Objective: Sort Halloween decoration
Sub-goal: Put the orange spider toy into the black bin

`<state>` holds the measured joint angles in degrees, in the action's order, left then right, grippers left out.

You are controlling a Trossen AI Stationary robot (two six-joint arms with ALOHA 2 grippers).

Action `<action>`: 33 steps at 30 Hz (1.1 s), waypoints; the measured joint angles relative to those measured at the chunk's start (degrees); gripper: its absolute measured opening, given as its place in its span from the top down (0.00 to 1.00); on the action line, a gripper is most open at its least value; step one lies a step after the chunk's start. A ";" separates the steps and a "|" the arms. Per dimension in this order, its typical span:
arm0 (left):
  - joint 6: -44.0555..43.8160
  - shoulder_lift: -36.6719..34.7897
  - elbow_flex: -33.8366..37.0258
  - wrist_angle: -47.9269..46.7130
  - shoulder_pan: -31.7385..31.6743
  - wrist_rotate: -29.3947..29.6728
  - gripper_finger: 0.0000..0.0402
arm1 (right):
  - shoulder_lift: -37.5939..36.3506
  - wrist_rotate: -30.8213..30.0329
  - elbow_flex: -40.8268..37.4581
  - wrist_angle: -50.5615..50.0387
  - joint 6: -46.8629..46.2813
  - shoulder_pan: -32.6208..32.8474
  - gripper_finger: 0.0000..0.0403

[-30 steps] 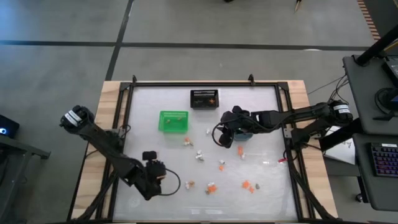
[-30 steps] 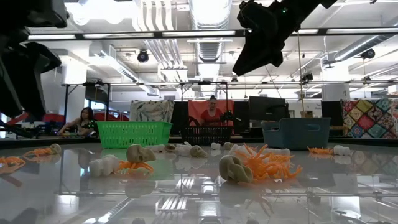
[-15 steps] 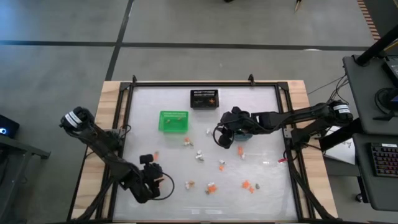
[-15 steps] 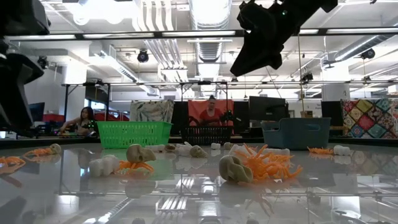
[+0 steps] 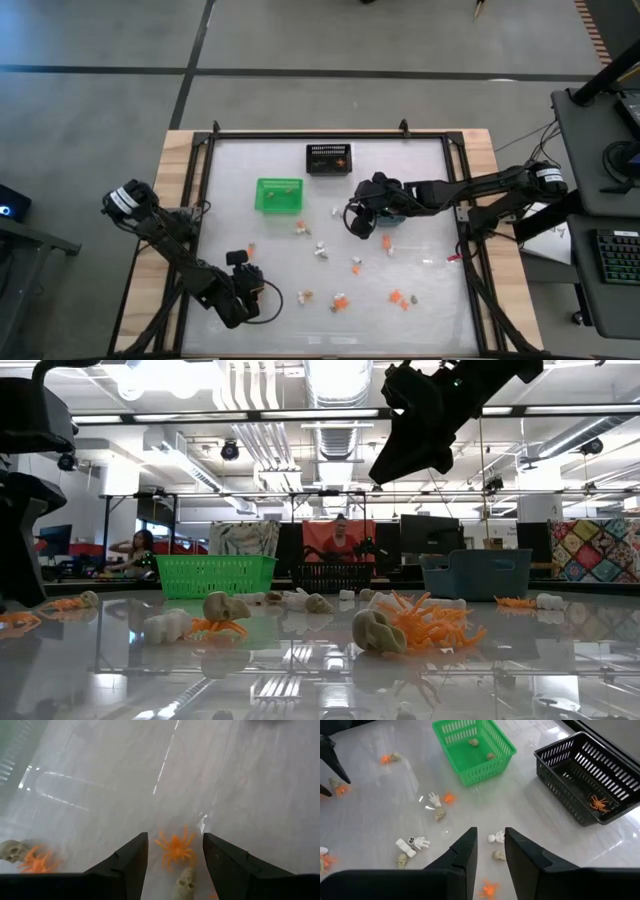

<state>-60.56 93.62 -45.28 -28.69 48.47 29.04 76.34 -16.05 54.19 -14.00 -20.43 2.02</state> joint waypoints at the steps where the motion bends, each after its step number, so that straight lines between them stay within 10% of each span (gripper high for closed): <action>1: 0.01 0.00 0.03 0.01 0.00 0.00 0.57 | 0.00 0.00 0.00 0.02 -0.05 0.00 0.79; 33: 0.04 0.00 2.43 2.50 0.00 0.20 0.73 | 0.00 0.00 -0.04 0.20 -0.15 0.00 0.79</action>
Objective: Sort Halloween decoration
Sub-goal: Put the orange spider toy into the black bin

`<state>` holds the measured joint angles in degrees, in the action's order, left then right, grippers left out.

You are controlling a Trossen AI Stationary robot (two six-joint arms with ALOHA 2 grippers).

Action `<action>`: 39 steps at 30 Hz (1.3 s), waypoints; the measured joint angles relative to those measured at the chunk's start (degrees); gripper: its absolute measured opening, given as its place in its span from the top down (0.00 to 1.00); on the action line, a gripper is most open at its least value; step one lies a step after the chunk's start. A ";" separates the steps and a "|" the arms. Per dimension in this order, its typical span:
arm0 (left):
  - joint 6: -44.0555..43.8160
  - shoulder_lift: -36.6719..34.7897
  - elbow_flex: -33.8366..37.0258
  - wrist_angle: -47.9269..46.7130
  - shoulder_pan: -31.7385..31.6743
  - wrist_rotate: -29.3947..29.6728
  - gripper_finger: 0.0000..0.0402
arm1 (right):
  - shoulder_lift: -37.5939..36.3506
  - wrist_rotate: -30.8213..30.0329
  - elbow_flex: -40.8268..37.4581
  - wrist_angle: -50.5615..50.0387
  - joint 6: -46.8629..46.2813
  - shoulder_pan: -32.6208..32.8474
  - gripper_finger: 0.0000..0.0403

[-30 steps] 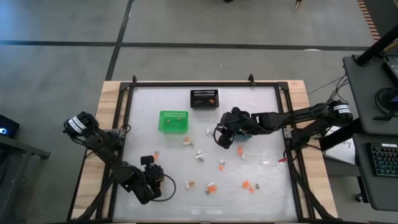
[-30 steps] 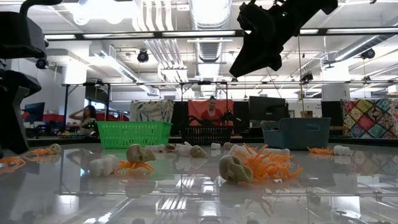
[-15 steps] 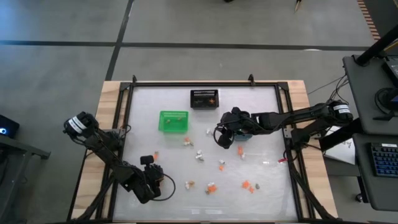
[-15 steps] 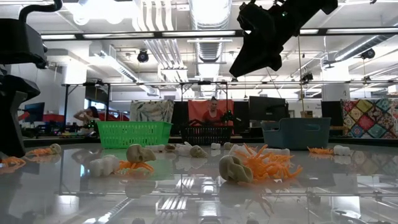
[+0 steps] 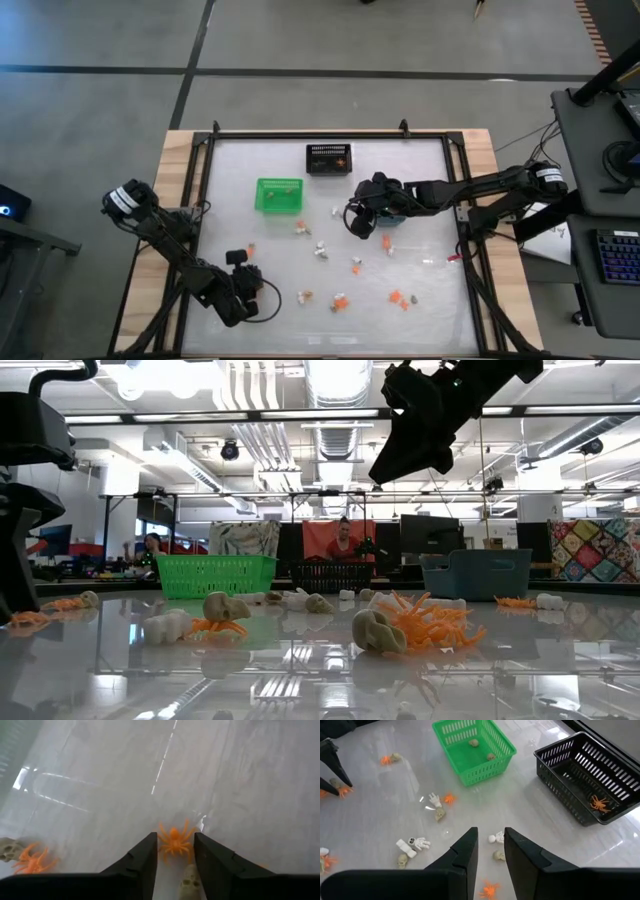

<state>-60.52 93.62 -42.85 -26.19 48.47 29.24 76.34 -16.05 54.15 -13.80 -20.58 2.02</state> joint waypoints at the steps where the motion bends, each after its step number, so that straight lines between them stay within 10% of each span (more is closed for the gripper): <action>1: 0.09 0.00 0.01 -0.05 0.00 0.05 0.74 | 0.00 0.00 0.00 0.00 0.00 0.00 0.79; 39: 2.06 -6.67 -0.20 -0.80 -0.21 7.98 0.81 | 0.00 0.02 -0.04 0.02 0.28 -0.02 0.79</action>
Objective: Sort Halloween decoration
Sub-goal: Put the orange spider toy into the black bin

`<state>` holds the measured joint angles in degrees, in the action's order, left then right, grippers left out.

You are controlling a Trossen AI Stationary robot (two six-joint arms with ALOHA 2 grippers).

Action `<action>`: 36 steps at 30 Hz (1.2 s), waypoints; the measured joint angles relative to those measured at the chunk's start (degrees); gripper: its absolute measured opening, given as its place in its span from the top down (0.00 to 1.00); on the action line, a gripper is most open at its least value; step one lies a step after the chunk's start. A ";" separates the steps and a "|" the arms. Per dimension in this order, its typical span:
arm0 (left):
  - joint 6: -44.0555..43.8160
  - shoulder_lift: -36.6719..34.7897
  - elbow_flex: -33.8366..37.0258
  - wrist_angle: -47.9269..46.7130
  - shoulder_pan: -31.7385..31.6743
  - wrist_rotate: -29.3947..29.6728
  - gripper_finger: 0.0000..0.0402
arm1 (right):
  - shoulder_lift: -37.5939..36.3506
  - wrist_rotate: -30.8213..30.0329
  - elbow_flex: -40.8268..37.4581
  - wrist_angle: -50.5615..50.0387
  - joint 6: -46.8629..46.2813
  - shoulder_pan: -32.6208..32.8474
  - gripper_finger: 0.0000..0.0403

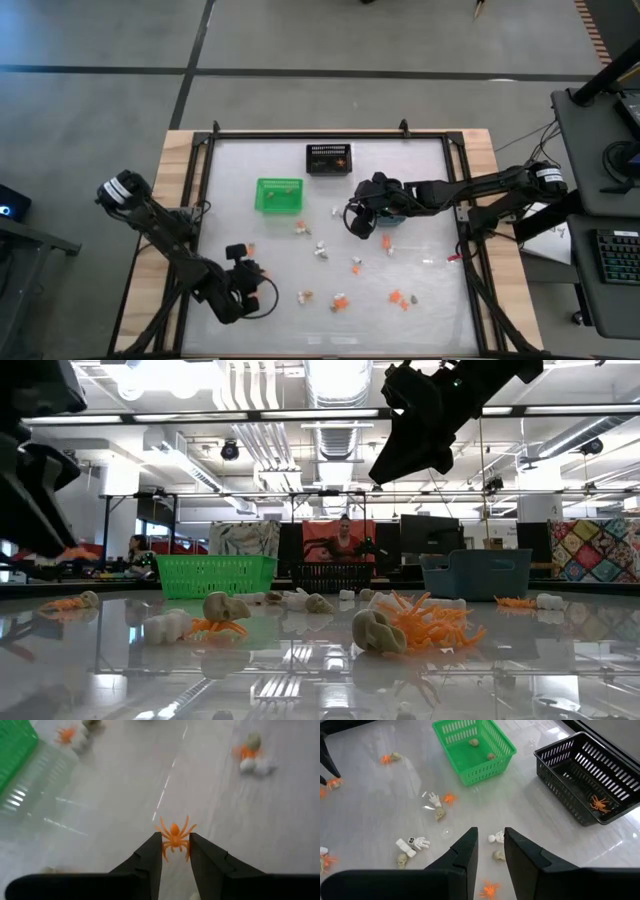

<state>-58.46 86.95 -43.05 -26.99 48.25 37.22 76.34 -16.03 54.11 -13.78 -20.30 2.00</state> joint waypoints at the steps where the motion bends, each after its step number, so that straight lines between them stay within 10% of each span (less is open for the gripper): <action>1: 0.43 -0.44 0.00 -0.02 -0.11 0.62 0.81 | 0.00 -0.02 -0.02 0.01 0.37 0.00 0.79; 20: 31.52 -13.58 -0.33 8.97 -20.17 7.34 0.81 | -0.16 6.03 -0.02 0.59 9.73 0.00 0.79; 36: 70.02 -11.52 -0.35 28.06 -55.13 -24.39 0.81 | -3.77 6.01 -2.06 -3.98 8.90 0.13 0.79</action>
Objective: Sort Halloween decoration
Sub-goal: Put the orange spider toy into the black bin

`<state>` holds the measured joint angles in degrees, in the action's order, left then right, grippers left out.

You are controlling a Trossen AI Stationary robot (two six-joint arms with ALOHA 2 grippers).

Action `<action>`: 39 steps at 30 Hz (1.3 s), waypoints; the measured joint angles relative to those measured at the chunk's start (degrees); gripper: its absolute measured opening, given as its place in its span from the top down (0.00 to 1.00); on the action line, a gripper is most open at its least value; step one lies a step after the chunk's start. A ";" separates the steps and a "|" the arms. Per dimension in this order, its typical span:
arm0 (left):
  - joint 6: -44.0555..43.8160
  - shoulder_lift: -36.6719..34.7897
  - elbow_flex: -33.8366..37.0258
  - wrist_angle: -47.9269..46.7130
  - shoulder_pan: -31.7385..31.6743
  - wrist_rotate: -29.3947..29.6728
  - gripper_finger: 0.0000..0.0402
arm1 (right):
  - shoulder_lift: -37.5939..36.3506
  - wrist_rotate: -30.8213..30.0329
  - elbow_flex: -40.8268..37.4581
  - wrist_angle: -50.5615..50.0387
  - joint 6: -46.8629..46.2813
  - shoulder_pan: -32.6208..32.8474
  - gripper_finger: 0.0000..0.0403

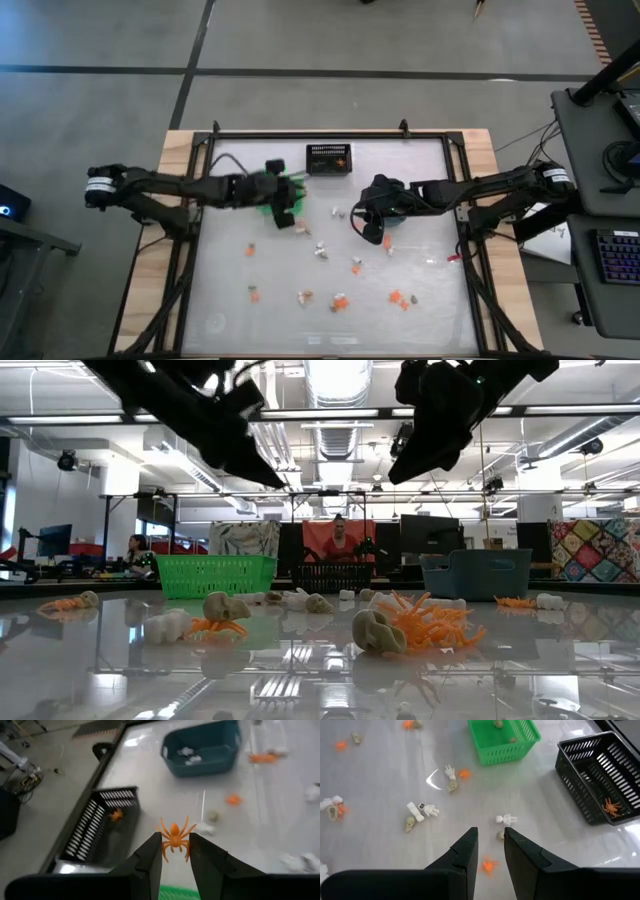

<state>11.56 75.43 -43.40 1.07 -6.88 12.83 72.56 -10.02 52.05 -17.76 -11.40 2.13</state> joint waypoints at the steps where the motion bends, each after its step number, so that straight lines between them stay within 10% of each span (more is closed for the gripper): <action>1: 1.23 0.42 0.02 0.86 -1.96 -1.96 0.81 | -0.27 0.00 -0.32 0.08 -0.35 0.00 0.79; 12: 3.75 9.58 -3.53 10.92 -18.16 -14.27 0.81 | -1.32 -0.01 -4.89 5.17 -4.37 0.00 0.79; 39: 8.78 29.30 -23.28 -2.24 -25.11 -16.82 0.74 | -1.30 -0.04 -5.26 5.16 -8.79 0.00 0.79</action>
<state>20.33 104.73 -66.68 -1.17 -31.99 -3.99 71.26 -10.06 46.78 -12.60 -20.20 2.13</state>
